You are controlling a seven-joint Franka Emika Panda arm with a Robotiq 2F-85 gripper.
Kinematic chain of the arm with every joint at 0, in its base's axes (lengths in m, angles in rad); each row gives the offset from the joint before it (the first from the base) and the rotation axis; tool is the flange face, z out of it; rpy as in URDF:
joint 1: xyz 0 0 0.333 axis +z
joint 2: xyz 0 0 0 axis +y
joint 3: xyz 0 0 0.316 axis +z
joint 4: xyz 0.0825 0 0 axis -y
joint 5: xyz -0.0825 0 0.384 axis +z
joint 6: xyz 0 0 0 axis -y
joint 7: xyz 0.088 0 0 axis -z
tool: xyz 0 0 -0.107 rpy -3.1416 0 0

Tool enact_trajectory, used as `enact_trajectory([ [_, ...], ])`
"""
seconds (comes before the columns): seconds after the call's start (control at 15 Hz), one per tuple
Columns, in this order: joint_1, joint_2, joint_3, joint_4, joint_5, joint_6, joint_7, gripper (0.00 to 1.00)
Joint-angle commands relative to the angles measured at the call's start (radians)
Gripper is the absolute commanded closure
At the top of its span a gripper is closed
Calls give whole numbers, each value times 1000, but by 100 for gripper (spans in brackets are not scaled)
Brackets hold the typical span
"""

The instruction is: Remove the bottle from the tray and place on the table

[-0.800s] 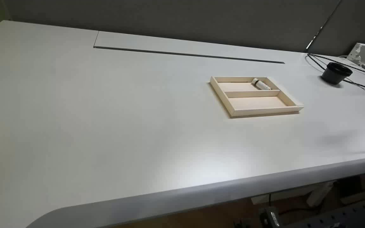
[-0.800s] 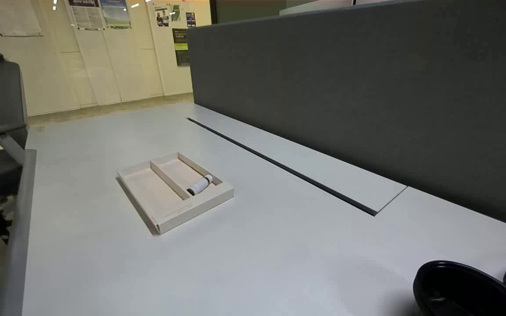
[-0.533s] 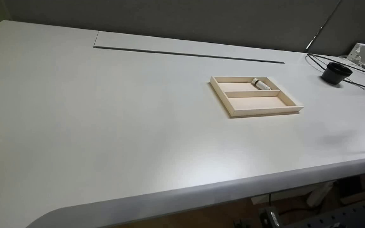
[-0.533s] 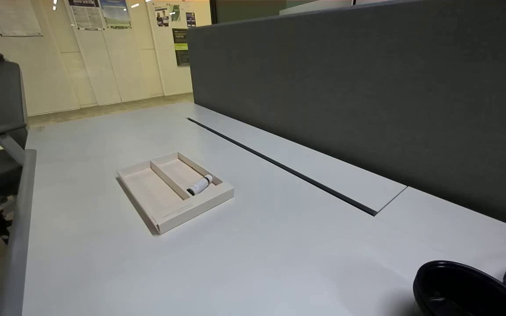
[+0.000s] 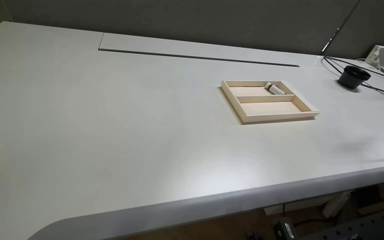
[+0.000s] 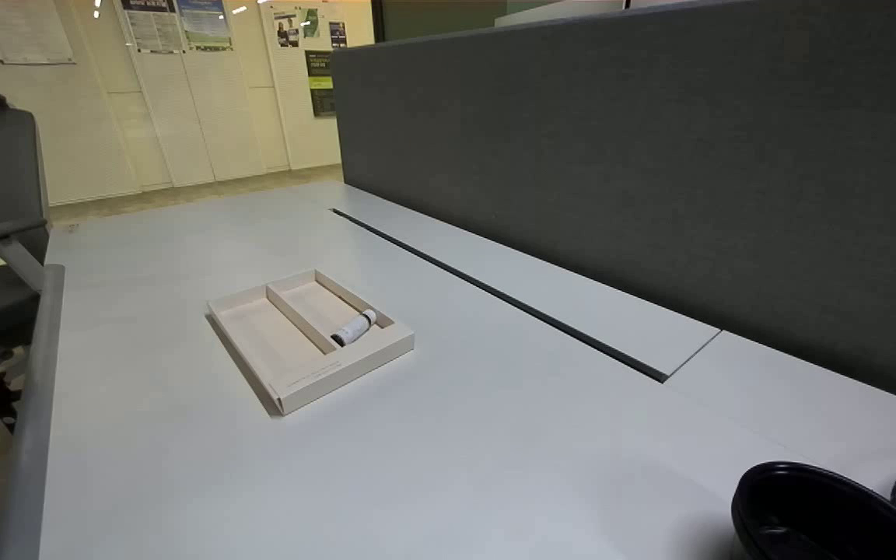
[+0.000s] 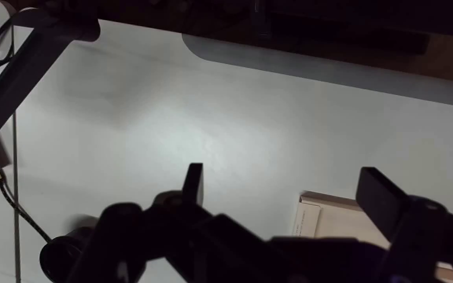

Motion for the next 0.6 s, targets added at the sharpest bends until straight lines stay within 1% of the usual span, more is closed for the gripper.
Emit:
enact_trajectory([
  [0.0,44,187,3,114,76,158,120,0],
  [0.07,44,234,11,131,100,230,153,0],
  [0.13,11,106,10,41,75,190,81,0],
  [0.2,17,140,16,57,82,207,86,0],
  [0.33,10,127,14,49,81,202,77,0],
  [0.4,12,143,18,59,83,215,94,0],
  [0.53,65,366,30,205,199,427,179,0],
])
